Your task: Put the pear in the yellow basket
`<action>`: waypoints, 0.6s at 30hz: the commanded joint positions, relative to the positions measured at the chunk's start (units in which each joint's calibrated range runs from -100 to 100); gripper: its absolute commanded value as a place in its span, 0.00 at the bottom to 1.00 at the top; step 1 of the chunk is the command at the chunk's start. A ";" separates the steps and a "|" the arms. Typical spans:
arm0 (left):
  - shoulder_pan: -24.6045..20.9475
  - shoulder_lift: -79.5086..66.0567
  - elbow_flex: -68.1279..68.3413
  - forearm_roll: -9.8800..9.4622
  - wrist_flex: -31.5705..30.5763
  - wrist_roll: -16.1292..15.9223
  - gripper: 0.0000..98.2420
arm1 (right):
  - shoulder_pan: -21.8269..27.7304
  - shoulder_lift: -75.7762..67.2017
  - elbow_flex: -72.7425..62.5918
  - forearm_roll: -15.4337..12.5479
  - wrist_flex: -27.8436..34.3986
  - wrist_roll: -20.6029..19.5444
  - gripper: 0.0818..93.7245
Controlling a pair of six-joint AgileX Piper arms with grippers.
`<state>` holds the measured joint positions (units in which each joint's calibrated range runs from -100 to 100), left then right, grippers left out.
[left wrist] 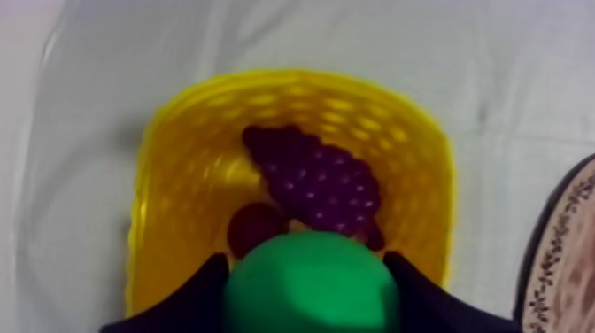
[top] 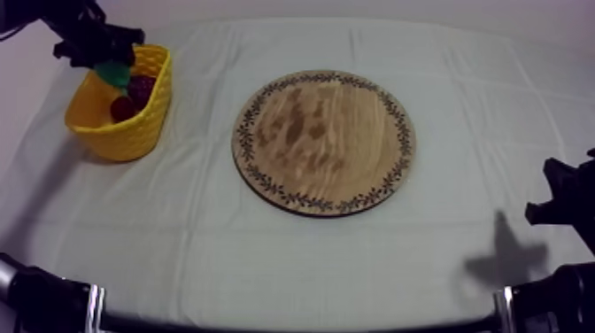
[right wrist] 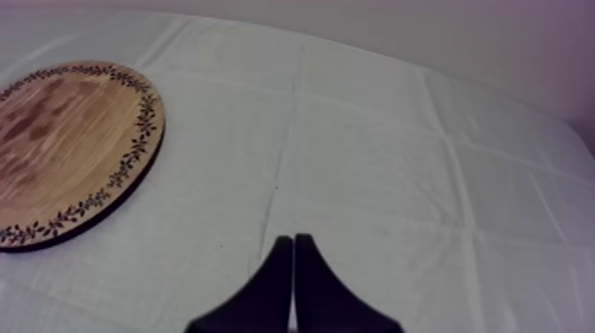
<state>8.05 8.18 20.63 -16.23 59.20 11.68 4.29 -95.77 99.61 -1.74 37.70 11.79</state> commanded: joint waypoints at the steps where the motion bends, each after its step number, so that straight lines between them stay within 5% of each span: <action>1: -0.17 0.73 0.35 -0.07 -0.43 -0.14 0.31 | 0.00 0.01 0.05 0.01 0.04 -0.01 0.00; 7: -0.40 2.32 0.28 -0.23 -0.69 0.00 0.37 | 0.00 0.01 0.05 0.01 0.04 0.00 0.00; 13: -0.73 3.35 -0.95 -0.69 -1.27 1.75 0.80 | 0.00 0.01 0.05 0.01 0.04 0.00 0.00; 18: -0.85 3.49 -0.40 -2.15 -3.85 3.47 0.95 | 0.00 0.01 0.05 0.01 0.04 0.00 0.00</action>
<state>7.20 11.71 20.15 -18.18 56.10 14.74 4.29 -95.77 99.61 -1.74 37.78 11.79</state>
